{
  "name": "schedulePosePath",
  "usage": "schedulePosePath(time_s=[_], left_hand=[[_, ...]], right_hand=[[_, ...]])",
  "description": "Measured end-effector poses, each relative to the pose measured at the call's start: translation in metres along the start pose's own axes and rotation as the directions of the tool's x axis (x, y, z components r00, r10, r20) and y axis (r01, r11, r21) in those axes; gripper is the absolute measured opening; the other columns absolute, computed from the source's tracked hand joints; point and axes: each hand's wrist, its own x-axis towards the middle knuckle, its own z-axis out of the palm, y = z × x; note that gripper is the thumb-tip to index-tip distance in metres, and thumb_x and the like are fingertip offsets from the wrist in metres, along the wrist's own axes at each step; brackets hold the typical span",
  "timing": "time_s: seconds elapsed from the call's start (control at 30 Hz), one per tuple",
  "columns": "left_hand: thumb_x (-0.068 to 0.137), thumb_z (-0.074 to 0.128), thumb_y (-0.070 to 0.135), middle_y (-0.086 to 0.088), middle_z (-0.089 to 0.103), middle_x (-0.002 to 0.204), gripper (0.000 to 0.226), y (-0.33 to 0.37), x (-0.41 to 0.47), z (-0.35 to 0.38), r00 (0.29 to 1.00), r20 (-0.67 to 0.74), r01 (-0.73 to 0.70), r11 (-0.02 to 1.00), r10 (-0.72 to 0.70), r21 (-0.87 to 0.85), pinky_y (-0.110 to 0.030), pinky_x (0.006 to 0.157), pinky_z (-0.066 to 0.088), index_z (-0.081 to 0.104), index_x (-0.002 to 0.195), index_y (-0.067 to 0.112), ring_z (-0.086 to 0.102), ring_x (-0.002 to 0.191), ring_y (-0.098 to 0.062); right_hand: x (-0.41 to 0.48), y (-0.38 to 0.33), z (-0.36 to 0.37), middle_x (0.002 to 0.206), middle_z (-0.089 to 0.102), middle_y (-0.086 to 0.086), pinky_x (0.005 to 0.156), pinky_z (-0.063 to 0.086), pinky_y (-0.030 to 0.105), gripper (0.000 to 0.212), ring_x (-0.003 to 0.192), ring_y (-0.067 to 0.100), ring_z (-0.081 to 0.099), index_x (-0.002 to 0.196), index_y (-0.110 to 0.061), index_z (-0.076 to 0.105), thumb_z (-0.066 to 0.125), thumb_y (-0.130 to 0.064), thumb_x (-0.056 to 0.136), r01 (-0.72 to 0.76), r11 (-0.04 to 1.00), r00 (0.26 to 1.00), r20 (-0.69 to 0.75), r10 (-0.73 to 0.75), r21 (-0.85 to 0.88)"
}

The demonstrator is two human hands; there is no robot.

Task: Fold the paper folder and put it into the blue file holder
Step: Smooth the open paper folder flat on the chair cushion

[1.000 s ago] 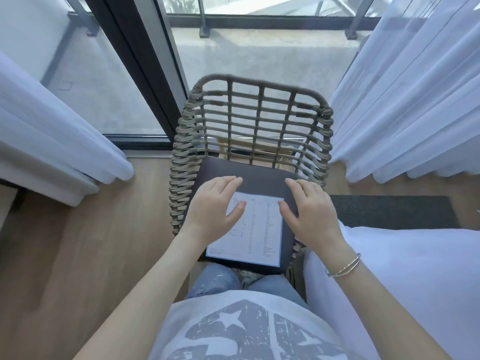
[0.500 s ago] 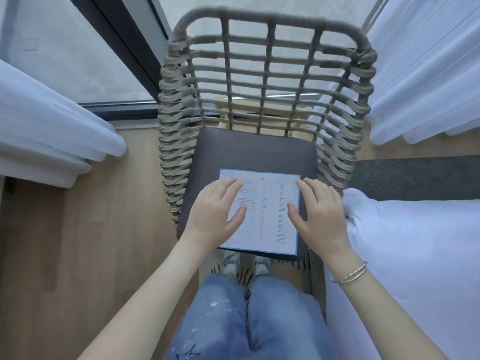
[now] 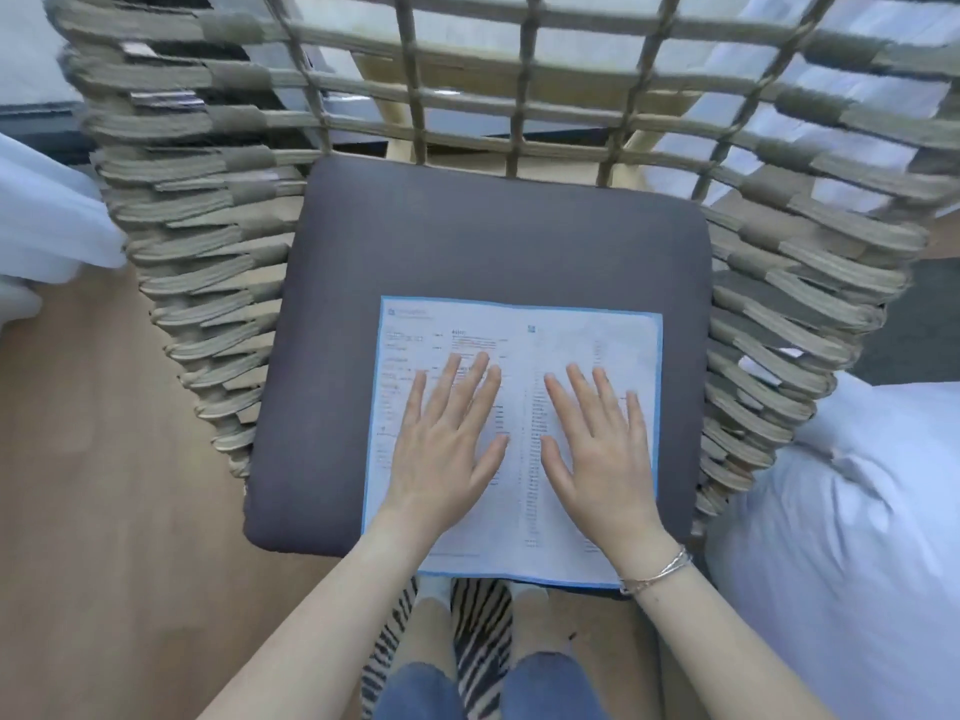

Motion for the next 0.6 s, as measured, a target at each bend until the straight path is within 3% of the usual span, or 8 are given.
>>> schedulePosePath(time_s=[0.23, 0.6], left_hand=[[0.102, 0.028, 0.047, -0.002, 0.015, 0.165, 0.062, -0.018, -0.005, 0.061, 0.998, -0.016, -0.06, 0.996, 0.061, 0.071, -0.048, 0.122, 0.005, 0.022, 0.156, 0.018, 0.007, 0.153, -0.024], [0.101, 0.028, 0.046, -0.005, 0.017, 0.164, 0.062, -0.02, -0.002, 0.062, 0.997, -0.022, -0.068, 0.992, 0.07, 0.102, -0.049, 0.122, 0.006, 0.022, 0.156, 0.017, 0.01, 0.152, -0.025]], right_hand=[[-0.009, 0.025, 0.058, 0.166, 0.026, 0.001, 0.124, 0.006, 0.053, 0.06, 0.155, 0.026, 0.016, 0.158, -0.025, 0.029, 0.036, -0.043, 0.102, 0.031, 0.991, 0.999, -0.033, -0.036, -0.127], [-0.007, 0.024, 0.058, 0.166, 0.025, 0.001, 0.124, 0.012, 0.056, 0.059, 0.154, 0.027, 0.019, 0.158, -0.026, 0.027, 0.034, -0.043, 0.102, 0.032, 0.986, 0.999, -0.038, -0.039, -0.163]])
